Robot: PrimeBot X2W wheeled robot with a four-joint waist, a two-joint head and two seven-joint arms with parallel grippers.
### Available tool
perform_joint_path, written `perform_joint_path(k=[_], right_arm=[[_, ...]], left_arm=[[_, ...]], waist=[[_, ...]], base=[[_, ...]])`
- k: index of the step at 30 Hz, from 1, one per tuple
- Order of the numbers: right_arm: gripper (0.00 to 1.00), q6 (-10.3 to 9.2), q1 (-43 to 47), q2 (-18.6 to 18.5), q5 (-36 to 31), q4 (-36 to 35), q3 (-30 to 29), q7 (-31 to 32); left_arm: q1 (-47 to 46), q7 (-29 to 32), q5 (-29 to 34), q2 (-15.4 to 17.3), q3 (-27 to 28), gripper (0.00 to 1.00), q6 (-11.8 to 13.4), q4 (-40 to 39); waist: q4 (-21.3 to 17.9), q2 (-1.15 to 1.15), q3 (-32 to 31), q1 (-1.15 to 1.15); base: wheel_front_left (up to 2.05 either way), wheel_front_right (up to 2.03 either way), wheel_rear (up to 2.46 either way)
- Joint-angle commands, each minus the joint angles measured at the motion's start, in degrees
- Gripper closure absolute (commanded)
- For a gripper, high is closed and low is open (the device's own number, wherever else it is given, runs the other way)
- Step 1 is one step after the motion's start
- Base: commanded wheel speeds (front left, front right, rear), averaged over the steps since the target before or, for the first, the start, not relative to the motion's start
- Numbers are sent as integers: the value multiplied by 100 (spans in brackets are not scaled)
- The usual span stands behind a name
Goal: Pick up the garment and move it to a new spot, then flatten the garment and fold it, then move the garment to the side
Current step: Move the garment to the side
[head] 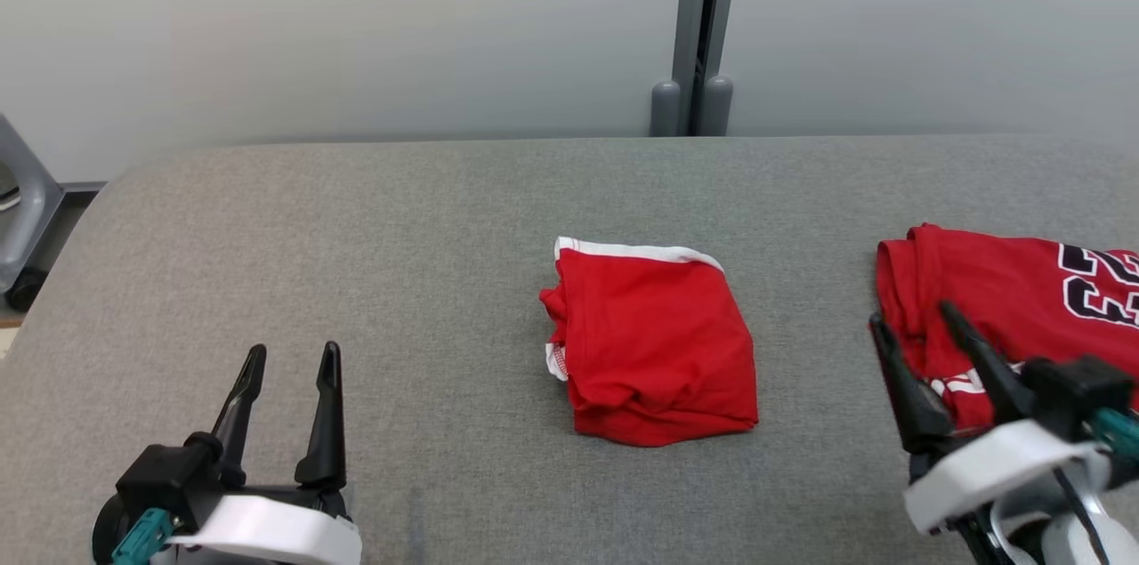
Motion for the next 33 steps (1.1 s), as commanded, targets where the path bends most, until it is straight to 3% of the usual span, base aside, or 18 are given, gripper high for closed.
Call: perform_joint_path(k=[1, 6, 17, 29, 33], right_arm=[[0, 1, -183, -36, 58, 153, 63, 101], [0, 0, -1049, -123, 503, 1298, 506, 888], [0, 1, -2755, -257, 1301, 3617, 1033, 1934], [0, 1, -3172, -154, 1924, 4975, 1059, 2528], [0, 1, -3174, -91, 2062, 5078, 1190, 2386]], left_arm=[[-99, 9, 33, 4, -8, 0, -19, -17], [-275, 55, 4, -80, -116, 0, -83, 60], [-623, 85, -44, -134, -225, 0, -272, 252], [-813, 59, -47, -185, -257, 0, -371, 418], [-836, 40, -31, -178, -250, 0, -368, 456]], waist=[[63, 0, 61, 0], [326, 0, 199, 0], [1005, 0, 552, 0], [1348, 0, 784, 0], [1331, 0, 783, 0]], base=[[0, 0, 0], [0, 0, 0], [0, 0, 0], [0, 0, 0], [0, 0, 0]])
